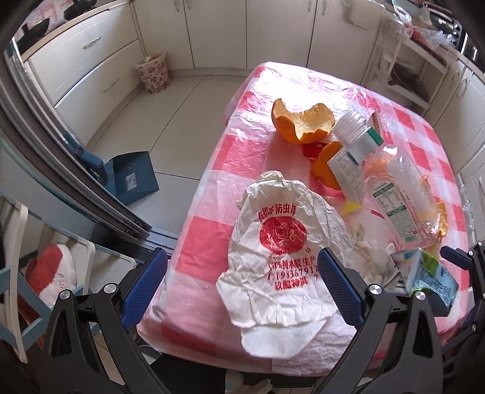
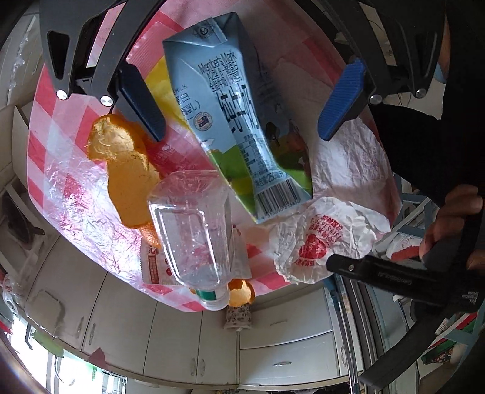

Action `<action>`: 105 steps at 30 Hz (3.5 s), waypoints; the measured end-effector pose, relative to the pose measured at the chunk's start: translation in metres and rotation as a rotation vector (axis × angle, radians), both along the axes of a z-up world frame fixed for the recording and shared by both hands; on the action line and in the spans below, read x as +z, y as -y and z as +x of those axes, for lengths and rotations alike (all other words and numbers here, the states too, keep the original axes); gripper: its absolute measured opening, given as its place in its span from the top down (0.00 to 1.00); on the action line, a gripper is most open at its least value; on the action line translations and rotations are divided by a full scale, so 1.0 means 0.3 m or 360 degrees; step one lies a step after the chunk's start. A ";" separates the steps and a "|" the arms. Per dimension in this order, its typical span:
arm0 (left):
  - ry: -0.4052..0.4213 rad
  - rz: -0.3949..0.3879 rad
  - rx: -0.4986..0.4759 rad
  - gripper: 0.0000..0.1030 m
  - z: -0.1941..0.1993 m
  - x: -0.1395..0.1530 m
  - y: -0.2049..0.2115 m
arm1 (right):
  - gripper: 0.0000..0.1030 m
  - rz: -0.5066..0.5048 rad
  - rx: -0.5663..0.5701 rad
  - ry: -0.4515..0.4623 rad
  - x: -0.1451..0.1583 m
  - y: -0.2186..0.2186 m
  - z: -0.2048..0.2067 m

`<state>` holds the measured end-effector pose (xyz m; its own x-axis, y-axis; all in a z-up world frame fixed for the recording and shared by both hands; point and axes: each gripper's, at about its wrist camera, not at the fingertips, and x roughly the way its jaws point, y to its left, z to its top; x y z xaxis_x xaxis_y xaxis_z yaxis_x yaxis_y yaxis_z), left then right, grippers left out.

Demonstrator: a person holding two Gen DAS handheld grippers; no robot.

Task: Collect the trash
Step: 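Grasp the blue-and-green milk carton with the right gripper, then drop the carton into the yellow bucket with right gripper while left grasps the plastic bag, then release the white plastic bag into the yellow bucket with the left gripper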

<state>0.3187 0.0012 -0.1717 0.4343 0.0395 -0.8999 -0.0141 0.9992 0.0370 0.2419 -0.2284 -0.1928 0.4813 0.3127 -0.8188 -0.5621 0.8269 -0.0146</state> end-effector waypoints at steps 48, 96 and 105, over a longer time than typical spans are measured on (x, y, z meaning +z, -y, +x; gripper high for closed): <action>0.0390 -0.1108 -0.0965 0.96 -0.239 0.285 0.447 | 0.30 0.0376 -0.1947 -0.0416 -0.216 1.181 -0.089; 0.0537 -0.0245 -0.0212 0.09 -0.178 0.217 0.266 | 0.11 0.0613 -0.1134 0.0565 0.385 0.600 -0.106; 0.0381 -0.0313 0.0189 0.10 -0.116 0.157 -0.038 | 0.11 0.0316 -0.0667 0.0398 0.247 0.218 0.022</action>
